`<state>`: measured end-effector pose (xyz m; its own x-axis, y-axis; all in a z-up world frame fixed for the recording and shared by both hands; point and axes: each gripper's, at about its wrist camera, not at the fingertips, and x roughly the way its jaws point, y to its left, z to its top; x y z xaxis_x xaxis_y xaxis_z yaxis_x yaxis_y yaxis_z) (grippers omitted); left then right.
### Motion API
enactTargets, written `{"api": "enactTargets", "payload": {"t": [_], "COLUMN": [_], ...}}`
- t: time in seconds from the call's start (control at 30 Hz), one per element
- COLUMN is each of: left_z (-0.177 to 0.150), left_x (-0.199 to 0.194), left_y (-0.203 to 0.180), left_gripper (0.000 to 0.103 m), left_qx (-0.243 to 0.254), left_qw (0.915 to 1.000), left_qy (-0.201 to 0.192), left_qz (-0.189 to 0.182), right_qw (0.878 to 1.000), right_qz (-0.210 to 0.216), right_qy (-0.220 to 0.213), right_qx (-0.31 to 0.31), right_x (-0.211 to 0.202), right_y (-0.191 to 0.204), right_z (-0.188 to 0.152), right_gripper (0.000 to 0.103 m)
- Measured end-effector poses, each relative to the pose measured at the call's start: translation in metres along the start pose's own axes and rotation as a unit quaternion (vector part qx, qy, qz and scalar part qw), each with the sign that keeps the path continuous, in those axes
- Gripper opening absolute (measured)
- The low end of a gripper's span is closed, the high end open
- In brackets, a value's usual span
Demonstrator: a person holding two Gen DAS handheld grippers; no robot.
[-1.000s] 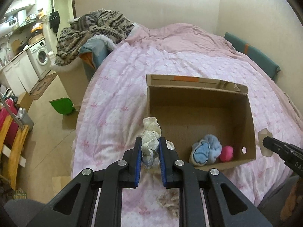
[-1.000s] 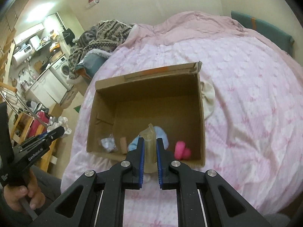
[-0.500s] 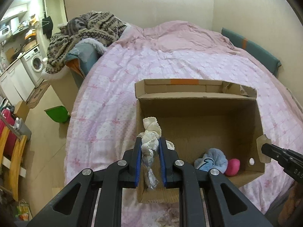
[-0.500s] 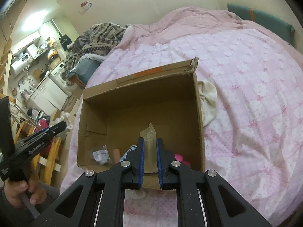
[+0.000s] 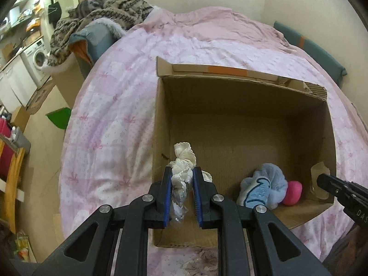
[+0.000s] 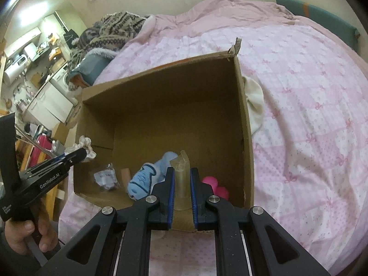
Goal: Organize soft objects
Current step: 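Lift the cone with the right tool while the left tool carries the cloth over the box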
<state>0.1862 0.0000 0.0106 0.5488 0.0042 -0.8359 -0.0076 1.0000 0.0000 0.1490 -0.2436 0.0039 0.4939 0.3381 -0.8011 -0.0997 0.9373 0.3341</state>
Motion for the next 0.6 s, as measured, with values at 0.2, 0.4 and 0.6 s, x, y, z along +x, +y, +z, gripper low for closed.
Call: {"api": "enactTargets", "payload": {"t": [0.2,0.4,0.6], "left_z": [-0.006,-0.006,-0.008], "left_x": [0.001,0.002,0.005], "left_y": [-0.005,-0.011,-0.013], "left_gripper": [0.016,0.016,0.017], "left_qx": [0.014,0.022,0.029], "left_qw": [0.9999,0.9996,0.9994], "left_qy": [0.001,0.003,0.011], "left_qz": [-0.005,-0.017,-0.018], "right_qw": [1.000,1.000,1.000], "right_qz": [-0.004,-0.005,-0.004], "right_qy": [0.004,0.013,0.020], "right_qx": [-0.009,-0.011,-0.012], "right_x": [0.004,0.007,0.010], "right_y": [0.003,0.003,0.003], "right_z": [-0.001,-0.003,-0.004], "right_gripper": [0.014,0.014,0.018]}}
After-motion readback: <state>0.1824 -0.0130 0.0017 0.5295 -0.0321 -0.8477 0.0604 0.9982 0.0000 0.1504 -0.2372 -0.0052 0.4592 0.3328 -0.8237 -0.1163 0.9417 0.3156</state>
